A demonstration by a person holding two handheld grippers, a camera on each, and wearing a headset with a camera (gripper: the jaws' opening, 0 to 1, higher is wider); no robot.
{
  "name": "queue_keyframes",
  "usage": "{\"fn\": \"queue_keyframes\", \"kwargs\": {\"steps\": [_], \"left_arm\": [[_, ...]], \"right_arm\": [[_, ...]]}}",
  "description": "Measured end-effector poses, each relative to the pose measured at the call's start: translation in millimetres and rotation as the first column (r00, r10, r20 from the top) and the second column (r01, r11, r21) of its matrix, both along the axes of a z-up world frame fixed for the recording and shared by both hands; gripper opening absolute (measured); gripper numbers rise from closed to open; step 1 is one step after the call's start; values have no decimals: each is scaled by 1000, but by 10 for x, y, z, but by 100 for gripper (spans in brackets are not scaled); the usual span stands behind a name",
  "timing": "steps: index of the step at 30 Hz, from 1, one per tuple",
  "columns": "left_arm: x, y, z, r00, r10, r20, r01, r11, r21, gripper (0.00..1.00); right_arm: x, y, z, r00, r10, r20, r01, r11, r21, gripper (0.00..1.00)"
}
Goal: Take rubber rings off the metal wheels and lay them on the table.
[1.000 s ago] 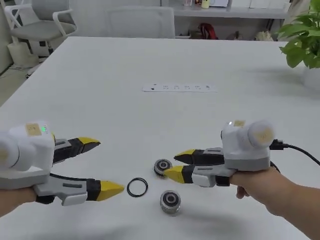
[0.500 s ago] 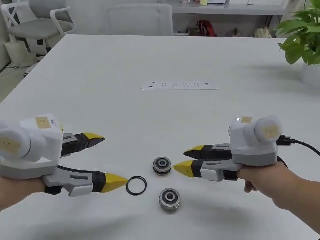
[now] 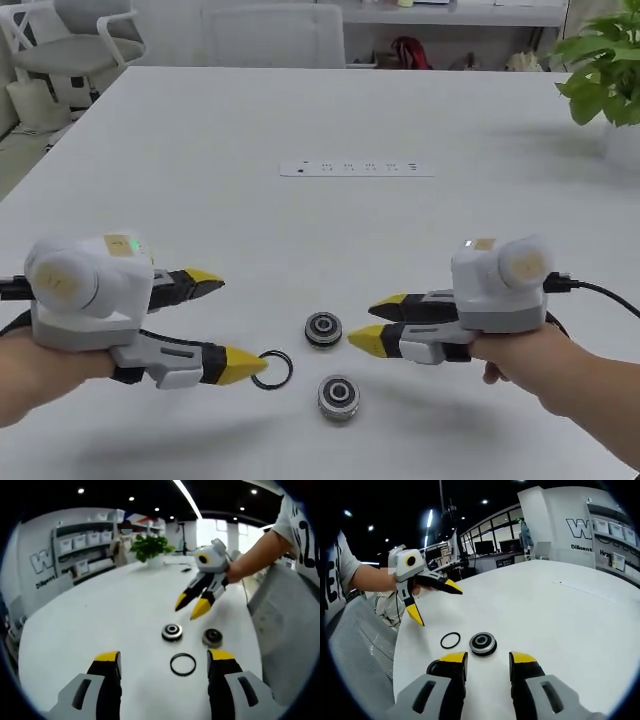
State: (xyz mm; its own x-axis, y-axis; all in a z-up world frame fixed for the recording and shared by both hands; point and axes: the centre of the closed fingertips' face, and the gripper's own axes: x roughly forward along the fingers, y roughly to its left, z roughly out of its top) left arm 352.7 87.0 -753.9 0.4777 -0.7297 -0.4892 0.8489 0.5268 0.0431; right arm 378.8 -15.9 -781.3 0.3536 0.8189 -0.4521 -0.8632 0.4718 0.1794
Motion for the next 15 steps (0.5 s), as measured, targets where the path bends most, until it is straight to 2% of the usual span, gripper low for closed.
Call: {"fn": "queue_keyframes", "kwargs": {"steps": [5,15], "left_arm": [[16,-55,-33,1000,-6,-16,6,1000,-7,69],[31,-182,-86,999,-38,-27,38,999,3,64]], "right_arm": [[2,35,-32,1000,12,1,-12,1000,-7,31],[-18,138,-121,1000,29,-3,-29,999,-22,33]]}}
